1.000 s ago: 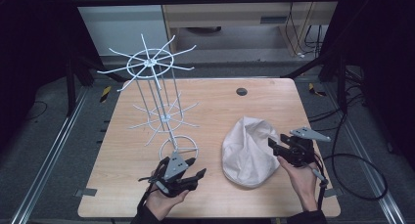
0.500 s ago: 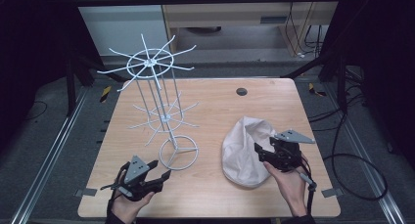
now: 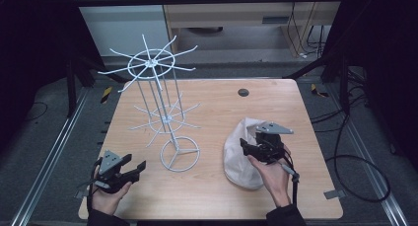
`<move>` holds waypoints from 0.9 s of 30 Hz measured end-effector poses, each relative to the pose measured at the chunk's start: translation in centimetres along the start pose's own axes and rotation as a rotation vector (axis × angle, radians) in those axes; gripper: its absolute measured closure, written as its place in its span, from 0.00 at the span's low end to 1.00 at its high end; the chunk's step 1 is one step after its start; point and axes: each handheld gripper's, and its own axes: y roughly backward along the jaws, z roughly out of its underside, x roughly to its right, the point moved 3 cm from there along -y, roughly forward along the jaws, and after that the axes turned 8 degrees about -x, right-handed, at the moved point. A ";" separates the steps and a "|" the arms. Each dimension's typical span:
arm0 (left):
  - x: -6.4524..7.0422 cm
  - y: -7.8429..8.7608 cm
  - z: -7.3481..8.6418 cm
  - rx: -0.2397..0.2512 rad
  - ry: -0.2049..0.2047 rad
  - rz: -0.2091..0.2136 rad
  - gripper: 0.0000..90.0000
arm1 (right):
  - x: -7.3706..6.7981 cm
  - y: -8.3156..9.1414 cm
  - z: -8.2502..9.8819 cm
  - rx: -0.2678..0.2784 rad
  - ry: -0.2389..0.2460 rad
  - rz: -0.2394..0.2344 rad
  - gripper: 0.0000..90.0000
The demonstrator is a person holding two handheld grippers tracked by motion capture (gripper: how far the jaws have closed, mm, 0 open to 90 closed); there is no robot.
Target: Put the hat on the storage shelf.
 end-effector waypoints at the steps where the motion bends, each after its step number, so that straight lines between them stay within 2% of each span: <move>1: -0.3 0.0 0.1 -0.003 0.005 -0.007 0.41 | -0.1 -0.4 -0.2 -0.007 -0.005 0.003 0.44; 6: -1.6 -0.7 0.7 -0.028 0.006 -0.066 0.42 | -0.2 -1.8 -0.8 -0.026 -0.019 0.031 0.45; 10: -1.9 -0.6 0.8 -0.014 0.029 -0.060 0.41 | -0.2 -2.9 -0.9 -0.050 -0.021 0.048 0.46; 18: -2.3 -1.0 1.0 -0.036 0.029 -0.064 0.41 | 0.5 -5.3 -0.4 -0.146 -0.044 0.119 0.54; 22: -2.4 -1.2 1.1 -0.040 0.041 -0.063 0.41 | 0.7 -6.1 0.2 -0.186 -0.046 0.140 0.64; 26: -2.5 -1.2 1.1 -0.047 0.036 -0.065 0.41 | 0.8 -6.4 0.4 -0.212 -0.037 0.157 0.83; 27: -2.5 -1.2 1.1 -0.047 0.036 -0.065 0.41 | 0.8 -6.4 0.4 -0.212 -0.037 0.157 0.83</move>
